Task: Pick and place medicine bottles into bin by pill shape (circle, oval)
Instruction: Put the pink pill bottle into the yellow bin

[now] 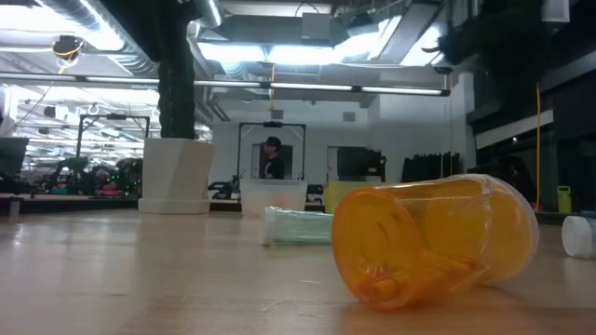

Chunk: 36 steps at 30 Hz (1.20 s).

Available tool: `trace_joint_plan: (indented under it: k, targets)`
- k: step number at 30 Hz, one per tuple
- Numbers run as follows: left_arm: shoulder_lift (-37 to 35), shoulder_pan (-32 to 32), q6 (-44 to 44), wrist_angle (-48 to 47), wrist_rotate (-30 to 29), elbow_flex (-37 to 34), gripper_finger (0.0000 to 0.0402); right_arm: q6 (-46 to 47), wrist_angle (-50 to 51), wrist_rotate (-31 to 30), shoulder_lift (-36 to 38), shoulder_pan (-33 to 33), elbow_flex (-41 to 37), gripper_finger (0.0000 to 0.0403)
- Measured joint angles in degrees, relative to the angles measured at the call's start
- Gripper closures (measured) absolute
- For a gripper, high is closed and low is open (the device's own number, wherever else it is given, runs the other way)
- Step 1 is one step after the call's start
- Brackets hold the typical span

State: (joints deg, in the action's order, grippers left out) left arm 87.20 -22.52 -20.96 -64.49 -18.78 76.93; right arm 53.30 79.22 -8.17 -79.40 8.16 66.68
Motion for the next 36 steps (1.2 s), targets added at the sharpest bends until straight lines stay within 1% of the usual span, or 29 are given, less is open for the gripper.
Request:
trace_joint_plan:
  k: [4,9,14,18,21,25,33,36]
  targets:
    - [0.0,0.0,-1.7,0.5,0.0,0.0,0.0152,13.5,-4.6,0.5,3.3,6.7,-7.3,0.0209]
    - [0.0,0.0,-2.9,1.2,0.0,0.0,0.0152,29.9,-7.6,0.9,3.6,13.8,-13.4,0.0209]
    - [0.0,0.0,-2.9,1.2,-0.1,0.0,0.0152,44.1,-8.8,1.2,2.1,20.2,-15.3,0.0209]
    - [0.0,0.0,-2.9,1.3,-0.1,0.0,0.0152,53.1,-8.7,1.4,-0.1,25.1,-15.3,0.0209]
    - [0.0,0.0,-2.9,2.0,-0.1,0.0,0.0152,57.9,-8.8,2.2,-2.3,28.3,-15.3,0.0209]
    - [0.0,0.0,-2.9,4.5,-0.2,0.0,0.0152,61.3,-9.6,3.5,-5.4,31.1,-15.3,0.0209]
    - [0.0,0.0,-2.9,9.3,-0.1,0.0,0.0152,61.9,-13.0,3.8,-10.5,32.2,-15.4,0.0209]
    - [0.0,0.0,-2.9,9.9,-0.1,0.0,0.0152,61.9,-14.5,3.8,-12.0,32.2,-16.8,0.0209]
